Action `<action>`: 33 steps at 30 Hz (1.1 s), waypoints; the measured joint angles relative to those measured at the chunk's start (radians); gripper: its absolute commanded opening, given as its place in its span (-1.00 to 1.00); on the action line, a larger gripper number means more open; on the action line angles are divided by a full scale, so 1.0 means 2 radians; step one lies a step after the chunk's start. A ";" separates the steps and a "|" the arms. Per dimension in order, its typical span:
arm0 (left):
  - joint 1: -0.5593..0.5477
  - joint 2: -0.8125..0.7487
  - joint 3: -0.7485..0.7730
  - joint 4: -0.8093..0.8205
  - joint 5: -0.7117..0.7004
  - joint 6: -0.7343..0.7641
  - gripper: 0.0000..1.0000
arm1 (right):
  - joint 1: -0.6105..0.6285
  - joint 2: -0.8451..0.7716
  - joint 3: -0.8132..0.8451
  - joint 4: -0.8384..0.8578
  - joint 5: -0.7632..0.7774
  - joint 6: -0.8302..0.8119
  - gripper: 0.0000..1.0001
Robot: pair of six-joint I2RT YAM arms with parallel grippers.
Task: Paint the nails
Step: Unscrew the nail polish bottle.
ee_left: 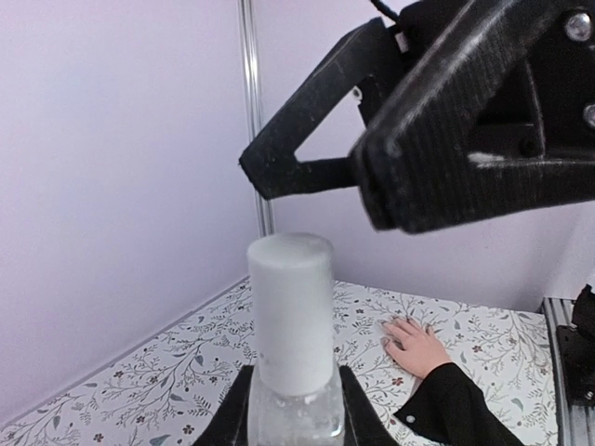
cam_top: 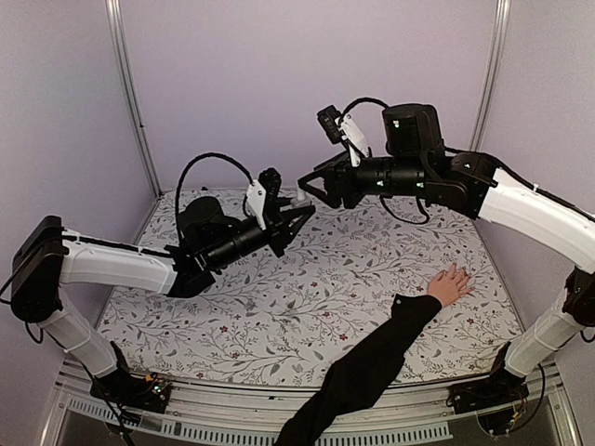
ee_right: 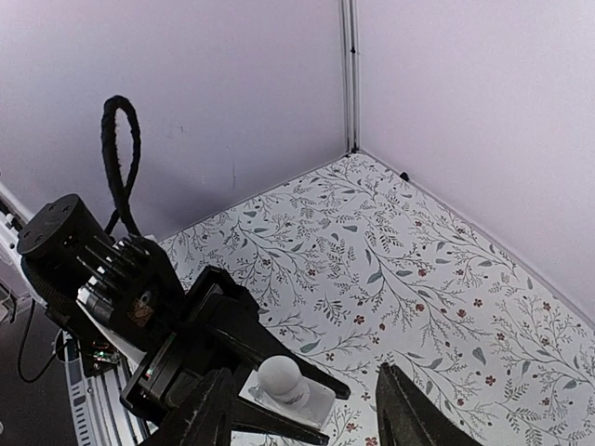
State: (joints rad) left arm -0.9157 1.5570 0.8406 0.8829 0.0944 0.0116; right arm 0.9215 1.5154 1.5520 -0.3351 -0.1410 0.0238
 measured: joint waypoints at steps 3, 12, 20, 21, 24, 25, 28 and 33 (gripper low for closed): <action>-0.002 0.006 0.005 -0.004 -0.019 0.002 -1.00 | 0.000 0.009 0.001 0.000 0.006 0.012 0.00; -0.004 0.017 0.014 -0.017 -0.056 0.009 -1.00 | 0.000 0.030 0.006 0.000 0.012 0.034 -0.32; -0.005 0.018 0.015 -0.019 -0.066 0.010 -1.00 | 0.000 0.037 0.008 -0.001 0.011 0.042 -0.47; -0.005 0.018 0.015 -0.019 -0.066 0.010 -1.00 | 0.000 0.038 0.008 -0.001 0.011 0.043 -0.47; -0.006 0.018 0.015 -0.019 -0.066 0.010 -1.00 | 0.000 0.040 0.008 -0.001 0.011 0.045 -0.50; -0.006 0.018 0.015 -0.019 -0.066 0.010 -1.00 | 0.000 0.040 0.009 -0.001 0.010 0.045 -0.53; -0.006 0.018 0.015 -0.019 -0.066 0.010 -1.00 | 0.000 0.042 0.012 -0.001 0.008 0.045 -0.60; -0.006 0.018 0.016 -0.020 -0.065 0.011 -1.00 | -0.002 0.043 0.014 -0.002 0.008 0.045 -0.80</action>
State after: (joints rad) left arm -0.9268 1.5925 0.8730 0.8433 -0.0364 0.0330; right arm 0.9176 1.6005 1.5795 -0.3389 -0.1257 0.1131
